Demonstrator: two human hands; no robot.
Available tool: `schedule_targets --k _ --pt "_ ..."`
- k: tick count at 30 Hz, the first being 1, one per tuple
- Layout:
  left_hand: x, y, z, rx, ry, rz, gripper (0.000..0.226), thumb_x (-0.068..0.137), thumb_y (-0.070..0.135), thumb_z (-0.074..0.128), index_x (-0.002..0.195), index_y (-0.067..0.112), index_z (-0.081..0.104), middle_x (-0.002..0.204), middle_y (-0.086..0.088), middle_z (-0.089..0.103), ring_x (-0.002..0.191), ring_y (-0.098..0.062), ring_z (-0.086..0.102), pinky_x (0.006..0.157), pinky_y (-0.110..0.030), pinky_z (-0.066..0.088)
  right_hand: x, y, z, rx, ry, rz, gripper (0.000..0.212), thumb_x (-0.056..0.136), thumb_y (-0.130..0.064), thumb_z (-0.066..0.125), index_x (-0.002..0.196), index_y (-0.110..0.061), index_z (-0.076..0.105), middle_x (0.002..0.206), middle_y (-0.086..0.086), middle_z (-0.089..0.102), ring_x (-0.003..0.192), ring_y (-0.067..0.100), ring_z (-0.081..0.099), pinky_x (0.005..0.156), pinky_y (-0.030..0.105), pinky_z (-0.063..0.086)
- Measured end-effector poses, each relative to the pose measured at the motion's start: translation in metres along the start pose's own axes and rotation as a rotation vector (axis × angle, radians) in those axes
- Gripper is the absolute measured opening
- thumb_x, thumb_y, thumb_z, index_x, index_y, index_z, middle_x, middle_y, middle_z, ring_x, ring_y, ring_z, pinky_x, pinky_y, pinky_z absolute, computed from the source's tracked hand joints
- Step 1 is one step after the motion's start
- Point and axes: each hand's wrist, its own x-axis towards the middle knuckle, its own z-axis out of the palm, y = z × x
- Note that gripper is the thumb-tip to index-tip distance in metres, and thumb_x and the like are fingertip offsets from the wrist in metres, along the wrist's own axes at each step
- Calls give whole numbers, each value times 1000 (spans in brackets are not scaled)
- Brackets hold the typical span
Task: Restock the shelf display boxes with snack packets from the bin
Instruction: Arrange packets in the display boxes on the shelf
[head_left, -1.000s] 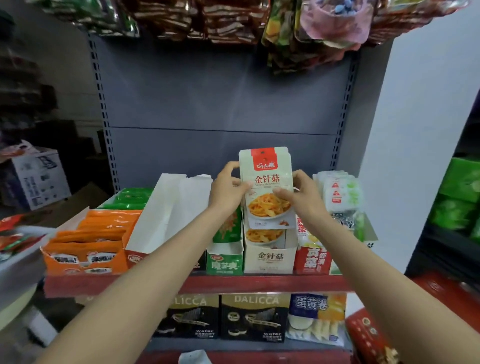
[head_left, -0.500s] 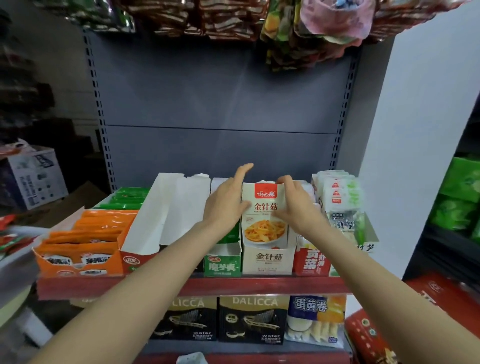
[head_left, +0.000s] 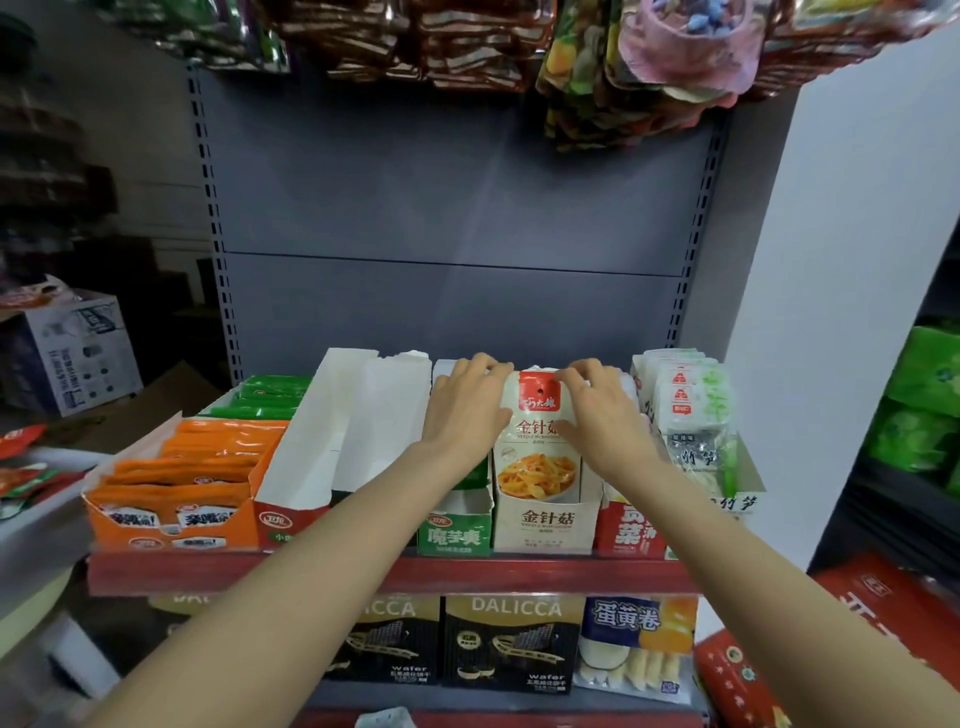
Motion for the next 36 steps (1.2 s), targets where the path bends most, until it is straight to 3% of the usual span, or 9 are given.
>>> schedule_targets --k 5,8,12,17,21,25,31,33,36 --pt "-20 -17 -28 -119 104 -22 30 93 21 51 123 22 54 124 5 52 115 -16 45 94 -31 37 1 -29 2 272 84 -50 32 91 -18 56 123 -14 54 120 3 51 113 20 47 91 26 37" --pt "-48 -49 -53 -197 143 -88 21 91 19 54 110 20 60 110 6 59 103 -14 54 89 -35 43 4 -73 3 396 47 -134 24 92 -15 53 115 -12 60 112 4 58 105 17 54 85 21 36" --pt "-96 -114 -92 -253 212 -276 14 90 16 56 101 22 63 90 9 63 85 -7 58 76 -26 46 7 -155 21 550 -64 -277 22 92 -14 52 112 -13 61 110 4 61 100 15 57 87 25 44" --pt "-169 -214 -149 -120 281 -535 12 87 12 59 93 20 65 80 5 66 77 -12 61 66 -25 43 12 -281 59 653 -175 -426 26 87 -11 54 111 -11 64 111 9 62 103 22 57 89 30 41" --pt "-232 -293 -190 12 238 -745 14 86 9 57 94 17 65 90 -7 70 88 -24 64 75 -32 45 12 -380 96 668 -321 -525 30 88 -9 53 117 -8 59 115 13 57 111 29 51 89 34 39" --pt "-276 -357 -215 113 82 -892 34 91 12 56 124 7 57 127 -12 59 116 -28 55 94 -32 41 21 -446 137 700 -455 -574 36 86 -6 54 122 -4 57 122 14 57 117 29 51 94 35 40" --pt "-312 -422 -227 210 -238 -980 67 88 55 50 143 19 35 146 -7 41 130 -25 41 103 -36 39 40 -511 190 580 -539 -560 42 92 -15 51 132 -6 45 131 15 51 118 32 49 97 39 42" --pt "-324 -431 -224 246 -236 -978 79 78 72 38 140 24 40 145 -3 42 130 -23 40 106 -36 35 45 -526 205 526 -547 -613 42 91 -16 50 132 -9 44 131 16 52 118 33 48 97 41 43" --pt "-336 -435 -216 285 -189 -967 76 80 74 33 141 30 37 150 1 36 137 -23 30 111 -39 25 47 -545 224 471 -596 -707 55 92 -7 47 144 -16 33 142 13 42 127 32 42 102 44 40"
